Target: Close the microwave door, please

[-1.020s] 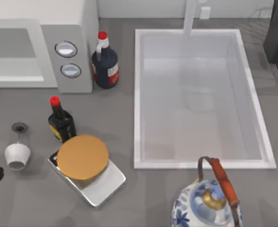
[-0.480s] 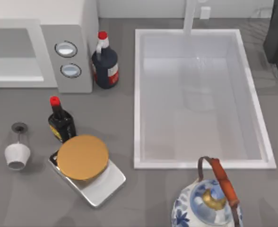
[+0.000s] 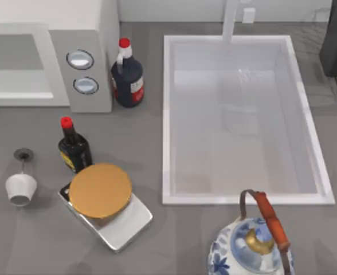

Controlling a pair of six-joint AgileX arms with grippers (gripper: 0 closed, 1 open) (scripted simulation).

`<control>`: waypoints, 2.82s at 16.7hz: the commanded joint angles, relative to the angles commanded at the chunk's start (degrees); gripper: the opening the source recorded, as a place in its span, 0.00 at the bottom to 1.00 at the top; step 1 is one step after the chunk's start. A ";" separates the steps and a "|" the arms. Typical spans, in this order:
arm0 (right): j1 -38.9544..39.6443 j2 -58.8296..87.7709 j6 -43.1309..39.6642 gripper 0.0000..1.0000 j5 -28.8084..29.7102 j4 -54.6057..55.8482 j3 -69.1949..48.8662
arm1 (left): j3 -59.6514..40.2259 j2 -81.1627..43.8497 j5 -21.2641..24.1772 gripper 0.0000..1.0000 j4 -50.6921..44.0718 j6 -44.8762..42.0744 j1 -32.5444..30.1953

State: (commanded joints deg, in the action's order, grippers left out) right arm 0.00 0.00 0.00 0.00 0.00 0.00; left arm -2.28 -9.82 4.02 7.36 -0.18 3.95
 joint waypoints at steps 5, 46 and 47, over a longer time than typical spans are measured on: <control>0.00 0.00 0.00 1.00 0.00 0.00 0.00 | 2.41 10.11 -10.57 0.00 -7.22 0.18 -10.56; 0.00 0.00 0.00 1.00 0.00 0.00 0.00 | -61.00 -70.61 21.65 0.00 -40.58 -43.08 38.50; 0.00 0.00 0.00 1.00 0.00 0.00 0.00 | -64.42 -74.79 24.24 0.00 -42.72 -45.11 42.02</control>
State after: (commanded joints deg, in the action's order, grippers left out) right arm 0.00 0.00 0.00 0.00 0.00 0.00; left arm -66.70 -84.61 28.26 -35.35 -45.29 45.96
